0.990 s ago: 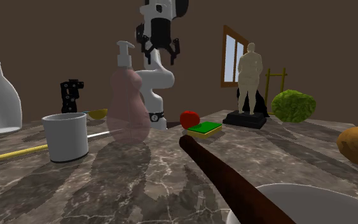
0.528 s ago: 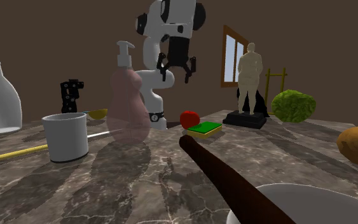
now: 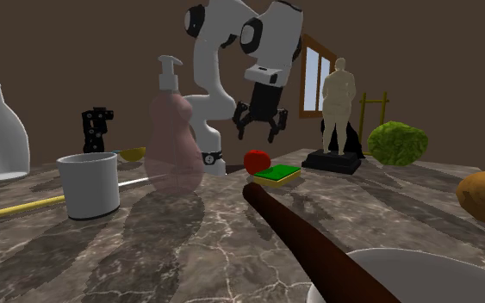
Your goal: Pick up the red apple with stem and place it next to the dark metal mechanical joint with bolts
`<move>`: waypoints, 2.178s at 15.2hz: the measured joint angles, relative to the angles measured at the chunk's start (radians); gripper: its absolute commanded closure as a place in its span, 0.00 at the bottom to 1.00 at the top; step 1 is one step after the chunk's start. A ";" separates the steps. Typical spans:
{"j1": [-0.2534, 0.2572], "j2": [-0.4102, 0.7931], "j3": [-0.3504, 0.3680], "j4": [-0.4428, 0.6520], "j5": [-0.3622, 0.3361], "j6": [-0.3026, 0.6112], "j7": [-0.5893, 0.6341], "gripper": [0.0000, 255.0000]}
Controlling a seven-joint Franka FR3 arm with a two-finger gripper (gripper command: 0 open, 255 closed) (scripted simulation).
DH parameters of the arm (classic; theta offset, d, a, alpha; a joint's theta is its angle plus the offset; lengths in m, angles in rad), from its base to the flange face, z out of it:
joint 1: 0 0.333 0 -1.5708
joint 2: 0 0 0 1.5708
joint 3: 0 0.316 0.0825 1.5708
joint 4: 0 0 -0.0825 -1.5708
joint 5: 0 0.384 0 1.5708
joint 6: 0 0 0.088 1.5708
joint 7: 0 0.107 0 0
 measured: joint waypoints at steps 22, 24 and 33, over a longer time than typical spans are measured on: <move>0.004 0.059 0.013 -0.075 -0.015 0.111 0.035 1.00; 0.004 0.059 0.013 -0.076 -0.015 0.111 0.034 1.00; 0.004 0.015 0.009 -0.039 -0.002 0.033 0.020 1.00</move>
